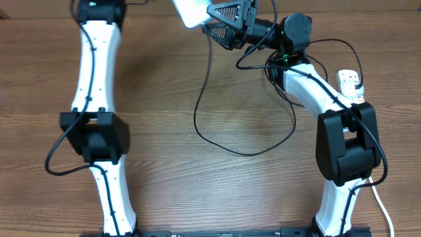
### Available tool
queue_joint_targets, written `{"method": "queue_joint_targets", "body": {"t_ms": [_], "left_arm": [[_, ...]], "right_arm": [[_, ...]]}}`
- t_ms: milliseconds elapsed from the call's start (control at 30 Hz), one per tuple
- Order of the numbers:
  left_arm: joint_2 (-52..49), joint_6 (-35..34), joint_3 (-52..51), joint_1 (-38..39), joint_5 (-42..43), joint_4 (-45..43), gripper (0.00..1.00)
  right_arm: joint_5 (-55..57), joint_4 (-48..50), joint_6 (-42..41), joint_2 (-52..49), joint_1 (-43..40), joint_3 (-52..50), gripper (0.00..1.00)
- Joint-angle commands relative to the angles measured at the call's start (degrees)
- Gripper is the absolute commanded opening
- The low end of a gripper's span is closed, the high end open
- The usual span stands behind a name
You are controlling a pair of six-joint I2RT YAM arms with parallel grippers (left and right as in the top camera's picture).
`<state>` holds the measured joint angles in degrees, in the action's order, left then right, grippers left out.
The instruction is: Plug charger to phone and switch on socket
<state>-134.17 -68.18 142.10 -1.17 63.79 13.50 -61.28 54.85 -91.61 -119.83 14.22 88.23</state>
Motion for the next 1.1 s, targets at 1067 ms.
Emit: {"method": "queue_joint_targets", "body": {"t_ms": [1067], "left_arm": [[0.3,62.1,0.0,4.9,-0.4,55.3,0.04]], "right_arm": [[-28.7,-22.3,38.2,1.9,-7.1,-9.2,1.00]]}}
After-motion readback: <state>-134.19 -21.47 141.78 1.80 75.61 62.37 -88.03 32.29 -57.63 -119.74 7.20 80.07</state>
